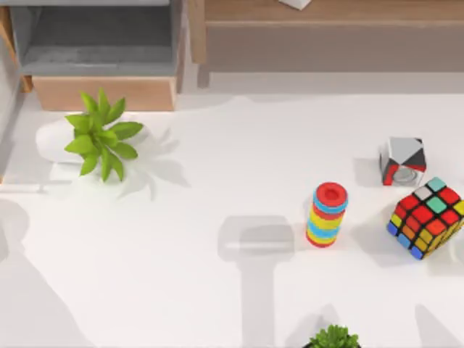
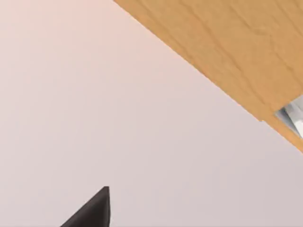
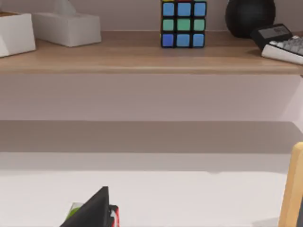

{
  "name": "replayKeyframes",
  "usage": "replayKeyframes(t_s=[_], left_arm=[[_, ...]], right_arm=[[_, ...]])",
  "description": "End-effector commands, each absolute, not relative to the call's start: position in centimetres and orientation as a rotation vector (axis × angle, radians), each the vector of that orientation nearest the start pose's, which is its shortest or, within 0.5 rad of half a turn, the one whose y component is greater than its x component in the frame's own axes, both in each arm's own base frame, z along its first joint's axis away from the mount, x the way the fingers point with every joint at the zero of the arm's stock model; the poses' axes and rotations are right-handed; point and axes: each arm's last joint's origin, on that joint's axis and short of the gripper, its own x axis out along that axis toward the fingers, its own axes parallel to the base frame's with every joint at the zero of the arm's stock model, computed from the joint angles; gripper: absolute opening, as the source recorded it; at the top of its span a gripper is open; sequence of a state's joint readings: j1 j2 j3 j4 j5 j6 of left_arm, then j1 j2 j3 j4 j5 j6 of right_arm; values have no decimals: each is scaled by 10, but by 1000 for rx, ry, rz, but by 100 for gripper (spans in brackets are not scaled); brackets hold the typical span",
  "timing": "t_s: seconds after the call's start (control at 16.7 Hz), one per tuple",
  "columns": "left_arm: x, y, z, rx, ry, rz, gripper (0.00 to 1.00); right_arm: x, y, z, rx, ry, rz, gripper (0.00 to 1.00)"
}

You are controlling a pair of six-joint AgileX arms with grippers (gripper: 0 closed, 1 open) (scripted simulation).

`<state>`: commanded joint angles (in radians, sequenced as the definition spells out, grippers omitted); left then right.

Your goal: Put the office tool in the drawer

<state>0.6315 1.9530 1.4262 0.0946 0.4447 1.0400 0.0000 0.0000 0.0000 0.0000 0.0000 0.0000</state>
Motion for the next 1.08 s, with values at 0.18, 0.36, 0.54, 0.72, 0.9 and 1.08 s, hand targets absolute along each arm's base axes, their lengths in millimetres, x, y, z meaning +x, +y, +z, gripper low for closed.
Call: replayKeyframes(t_s=[0.18,0.36,0.54,0.72,0.9,1.08], left_arm=[[329,281,224,1061,326,87,100],[288,287,205,1305,265,166,100],[255,277,180,1488,220,208,100],[238,253,150,1584,162,188,100],[232,219,122,1606,86,113,100],[230,188,103,1588,16,28,100]], right_arm=[[106,-1,160,0,0,0,100],[106,-1,160,0,0,0,100],[106,-1,160,0,0,0,100],[106,-1,160,0,0,0,100],[106,-1,160,0,0,0,100],[106,-1,160,0,0,0,100]])
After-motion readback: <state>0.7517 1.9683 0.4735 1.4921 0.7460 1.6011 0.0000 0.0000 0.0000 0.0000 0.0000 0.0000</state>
